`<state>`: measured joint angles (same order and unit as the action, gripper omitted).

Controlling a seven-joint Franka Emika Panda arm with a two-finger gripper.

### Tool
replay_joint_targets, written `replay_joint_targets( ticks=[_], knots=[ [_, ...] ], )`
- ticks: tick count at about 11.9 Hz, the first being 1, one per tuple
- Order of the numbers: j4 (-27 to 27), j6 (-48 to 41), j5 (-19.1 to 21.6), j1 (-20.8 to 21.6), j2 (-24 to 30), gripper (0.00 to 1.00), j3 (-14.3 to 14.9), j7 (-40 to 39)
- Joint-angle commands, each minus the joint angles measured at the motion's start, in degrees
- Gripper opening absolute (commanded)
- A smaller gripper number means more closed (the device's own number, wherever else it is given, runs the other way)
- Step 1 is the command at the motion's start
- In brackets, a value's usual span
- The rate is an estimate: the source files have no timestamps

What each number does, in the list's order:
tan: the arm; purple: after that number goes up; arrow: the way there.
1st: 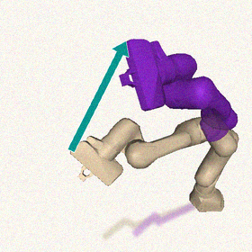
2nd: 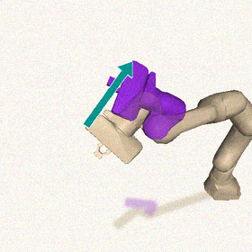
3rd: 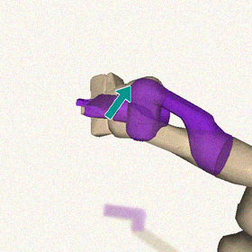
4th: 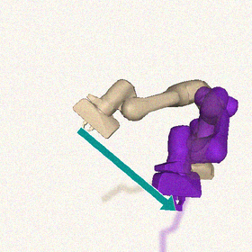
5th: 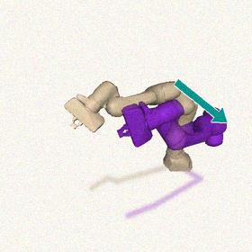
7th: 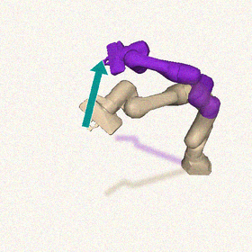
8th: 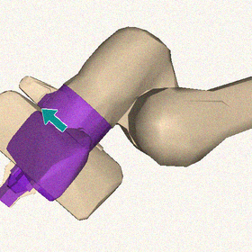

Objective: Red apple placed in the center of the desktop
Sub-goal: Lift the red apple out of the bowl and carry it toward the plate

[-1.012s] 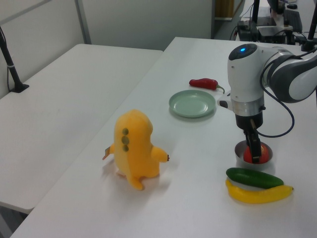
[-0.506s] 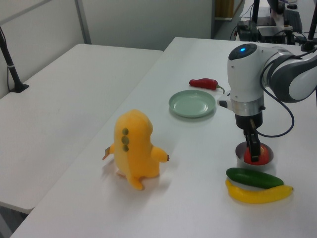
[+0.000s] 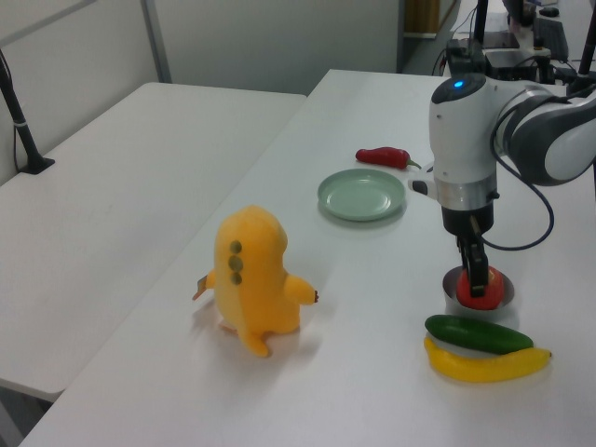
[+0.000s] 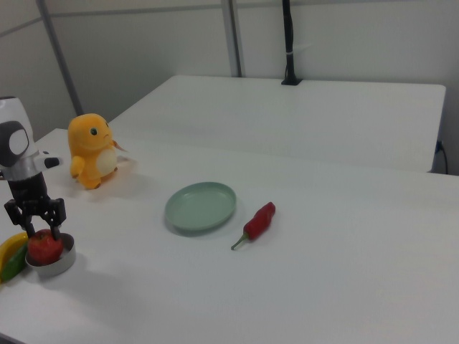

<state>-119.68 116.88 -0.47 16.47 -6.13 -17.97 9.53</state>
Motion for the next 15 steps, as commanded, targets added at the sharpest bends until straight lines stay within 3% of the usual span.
replay_joint_targets(
  ticks=[1, 7, 15],
  knots=[
    [1.73, -5.61, -0.76, -1.52, 3.49, 0.25, 0.21, -0.04],
    [5.76, -7.2, -0.68, -5.82, 5.25, 0.25, 1.43, -0.13],
    [6.83, 2.55, -2.25, -10.05, 3.58, 0.25, 14.35, -1.71]
  ],
)
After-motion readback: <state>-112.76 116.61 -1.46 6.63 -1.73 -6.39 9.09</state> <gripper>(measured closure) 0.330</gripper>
